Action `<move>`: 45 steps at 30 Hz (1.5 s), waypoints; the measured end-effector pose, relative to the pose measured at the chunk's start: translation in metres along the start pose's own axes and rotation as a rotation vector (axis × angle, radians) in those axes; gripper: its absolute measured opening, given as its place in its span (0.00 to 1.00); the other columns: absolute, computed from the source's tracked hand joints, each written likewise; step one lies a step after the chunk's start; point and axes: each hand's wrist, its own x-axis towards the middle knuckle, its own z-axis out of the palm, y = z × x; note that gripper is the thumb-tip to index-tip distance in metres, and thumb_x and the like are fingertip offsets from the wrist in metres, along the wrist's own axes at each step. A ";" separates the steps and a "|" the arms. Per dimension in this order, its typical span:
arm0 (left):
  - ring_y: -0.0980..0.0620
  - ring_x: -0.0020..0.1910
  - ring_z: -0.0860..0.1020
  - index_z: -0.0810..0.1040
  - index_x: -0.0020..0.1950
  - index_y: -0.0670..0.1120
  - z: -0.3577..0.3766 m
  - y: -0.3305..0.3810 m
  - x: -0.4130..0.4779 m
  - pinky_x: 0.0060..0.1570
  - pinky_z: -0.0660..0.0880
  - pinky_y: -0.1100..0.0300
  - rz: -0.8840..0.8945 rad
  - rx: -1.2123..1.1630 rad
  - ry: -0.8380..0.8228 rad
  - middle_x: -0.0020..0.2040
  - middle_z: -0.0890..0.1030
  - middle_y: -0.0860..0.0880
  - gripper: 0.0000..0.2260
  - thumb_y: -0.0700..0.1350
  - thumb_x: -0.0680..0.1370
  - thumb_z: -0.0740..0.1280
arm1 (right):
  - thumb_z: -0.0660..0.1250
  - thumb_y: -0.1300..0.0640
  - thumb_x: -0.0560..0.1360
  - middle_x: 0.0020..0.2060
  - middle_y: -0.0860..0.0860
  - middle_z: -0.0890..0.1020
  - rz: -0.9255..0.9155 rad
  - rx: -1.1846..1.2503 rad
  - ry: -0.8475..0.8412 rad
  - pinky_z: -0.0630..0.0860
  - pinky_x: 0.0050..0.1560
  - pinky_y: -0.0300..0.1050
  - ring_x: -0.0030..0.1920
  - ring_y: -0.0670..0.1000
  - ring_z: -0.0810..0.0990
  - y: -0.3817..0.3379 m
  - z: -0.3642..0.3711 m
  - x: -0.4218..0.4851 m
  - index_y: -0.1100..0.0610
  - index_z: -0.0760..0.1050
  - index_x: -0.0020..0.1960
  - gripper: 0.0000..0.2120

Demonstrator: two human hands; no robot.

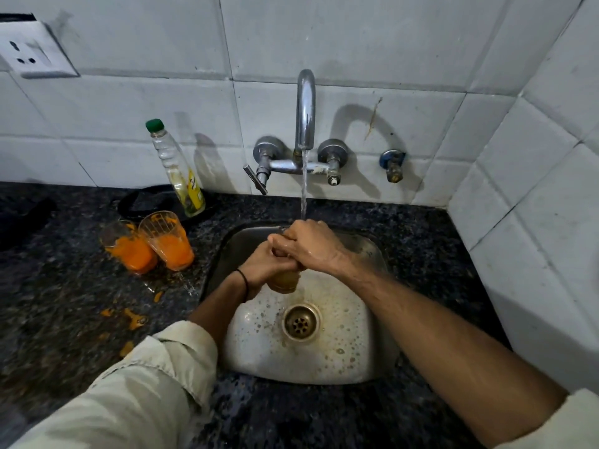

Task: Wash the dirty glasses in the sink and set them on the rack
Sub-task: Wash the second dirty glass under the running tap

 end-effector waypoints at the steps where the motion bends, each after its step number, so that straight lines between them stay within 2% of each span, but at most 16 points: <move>1: 0.50 0.46 0.82 0.79 0.52 0.45 0.004 0.003 0.002 0.45 0.79 0.61 0.017 0.093 0.096 0.44 0.83 0.47 0.10 0.36 0.73 0.73 | 0.58 0.43 0.82 0.36 0.51 0.82 0.089 0.075 0.069 0.77 0.52 0.51 0.39 0.52 0.81 -0.004 0.007 0.001 0.57 0.81 0.42 0.23; 3: 0.54 0.43 0.80 0.77 0.52 0.45 0.020 0.008 0.005 0.39 0.76 0.63 0.077 0.355 0.318 0.41 0.81 0.52 0.06 0.42 0.76 0.71 | 0.57 0.42 0.82 0.39 0.55 0.83 0.270 0.162 0.203 0.79 0.51 0.52 0.44 0.57 0.83 -0.015 0.019 0.003 0.60 0.81 0.45 0.24; 5: 0.51 0.46 0.81 0.78 0.56 0.44 0.031 0.006 0.006 0.44 0.79 0.57 0.064 0.360 0.388 0.45 0.83 0.49 0.10 0.45 0.77 0.70 | 0.56 0.43 0.83 0.43 0.58 0.84 0.292 0.035 0.256 0.78 0.50 0.52 0.46 0.59 0.82 -0.017 0.020 0.004 0.60 0.82 0.48 0.24; 8: 0.45 0.54 0.82 0.79 0.56 0.45 0.019 0.005 0.000 0.55 0.79 0.53 -0.033 -0.030 0.063 0.50 0.84 0.44 0.16 0.39 0.70 0.75 | 0.57 0.44 0.82 0.39 0.56 0.83 0.136 -0.063 0.110 0.79 0.48 0.53 0.42 0.55 0.82 -0.009 0.001 -0.001 0.57 0.81 0.44 0.21; 11: 0.43 0.54 0.81 0.79 0.56 0.42 0.000 0.004 -0.003 0.64 0.75 0.44 -0.031 -0.118 -0.248 0.50 0.83 0.40 0.17 0.37 0.68 0.74 | 0.59 0.42 0.81 0.33 0.51 0.80 -0.032 -0.072 -0.083 0.77 0.43 0.49 0.36 0.50 0.80 -0.004 -0.014 -0.008 0.53 0.80 0.39 0.21; 14: 0.44 0.51 0.82 0.78 0.54 0.44 0.015 0.020 -0.003 0.58 0.78 0.43 -0.036 0.048 0.015 0.50 0.83 0.41 0.14 0.38 0.71 0.75 | 0.59 0.46 0.82 0.32 0.49 0.79 0.125 0.046 0.099 0.72 0.42 0.46 0.35 0.49 0.79 -0.010 -0.006 -0.008 0.55 0.80 0.40 0.19; 17: 0.52 0.51 0.79 0.77 0.56 0.45 0.036 0.023 0.006 0.54 0.78 0.53 0.053 0.381 0.307 0.49 0.80 0.49 0.10 0.38 0.76 0.71 | 0.56 0.50 0.83 0.42 0.54 0.82 0.352 0.210 0.164 0.72 0.42 0.44 0.42 0.53 0.81 -0.018 0.008 -0.003 0.60 0.81 0.50 0.19; 22: 0.56 0.55 0.81 0.77 0.60 0.47 0.002 0.009 0.007 0.57 0.77 0.58 0.121 0.266 0.083 0.54 0.83 0.50 0.19 0.34 0.71 0.73 | 0.57 0.59 0.83 0.55 0.54 0.80 -0.011 0.036 -0.092 0.71 0.46 0.42 0.52 0.51 0.79 -0.007 0.002 -0.033 0.57 0.77 0.60 0.12; 25: 0.66 0.49 0.80 0.77 0.59 0.45 -0.008 0.007 0.001 0.49 0.74 0.72 0.148 0.355 -0.040 0.51 0.82 0.53 0.29 0.29 0.62 0.78 | 0.63 0.65 0.77 0.68 0.48 0.74 -0.338 -0.452 -0.320 0.69 0.62 0.49 0.66 0.50 0.72 0.019 -0.019 -0.042 0.50 0.71 0.69 0.22; 27: 0.68 0.48 0.80 0.76 0.59 0.50 0.003 0.008 0.003 0.50 0.76 0.71 0.119 0.409 -0.058 0.52 0.81 0.56 0.30 0.31 0.61 0.79 | 0.65 0.66 0.75 0.70 0.46 0.73 -0.448 -0.704 -0.377 0.63 0.69 0.53 0.69 0.49 0.70 0.027 -0.025 -0.034 0.49 0.72 0.68 0.24; 29: 0.66 0.46 0.80 0.77 0.59 0.47 0.023 0.009 0.013 0.53 0.78 0.63 0.051 0.435 0.048 0.51 0.83 0.52 0.26 0.31 0.64 0.78 | 0.65 0.63 0.76 0.65 0.50 0.77 -0.390 -0.788 -0.372 0.63 0.71 0.52 0.66 0.52 0.73 0.022 -0.021 -0.024 0.52 0.75 0.64 0.17; 31: 0.57 0.50 0.81 0.79 0.58 0.41 0.032 0.013 0.020 0.54 0.77 0.59 -0.051 0.440 0.233 0.53 0.84 0.45 0.18 0.32 0.70 0.74 | 0.65 0.60 0.78 0.60 0.53 0.79 -0.181 -0.557 -0.296 0.68 0.66 0.50 0.62 0.55 0.77 0.012 -0.014 -0.018 0.55 0.76 0.62 0.13; 35: 0.55 0.49 0.81 0.79 0.54 0.44 0.010 0.007 0.010 0.51 0.76 0.61 0.280 0.267 0.214 0.48 0.84 0.49 0.14 0.35 0.70 0.72 | 0.62 0.69 0.72 0.51 0.55 0.83 -0.006 0.119 0.148 0.77 0.57 0.51 0.52 0.56 0.81 -0.002 0.027 -0.029 0.57 0.79 0.56 0.16; 37: 0.52 0.50 0.82 0.79 0.54 0.46 -0.005 0.004 0.010 0.52 0.77 0.58 0.296 0.319 0.143 0.49 0.84 0.49 0.20 0.39 0.63 0.75 | 0.62 0.70 0.69 0.51 0.56 0.82 -0.151 -0.010 0.220 0.75 0.57 0.54 0.53 0.57 0.79 0.012 0.039 -0.035 0.59 0.79 0.57 0.19; 41: 0.54 0.51 0.82 0.77 0.56 0.54 -0.008 0.006 0.003 0.53 0.79 0.58 0.233 0.432 0.012 0.51 0.84 0.51 0.29 0.39 0.57 0.78 | 0.65 0.69 0.70 0.63 0.50 0.80 -0.583 -0.545 -0.059 0.61 0.70 0.56 0.66 0.51 0.74 0.059 0.010 -0.026 0.52 0.78 0.65 0.26; 45: 0.65 0.46 0.79 0.76 0.55 0.53 0.011 0.010 -0.001 0.48 0.75 0.69 0.240 0.501 0.104 0.47 0.82 0.58 0.27 0.35 0.61 0.79 | 0.66 0.65 0.72 0.56 0.50 0.81 -0.429 -0.545 -0.154 0.62 0.71 0.53 0.60 0.51 0.77 0.044 0.003 -0.020 0.53 0.76 0.58 0.16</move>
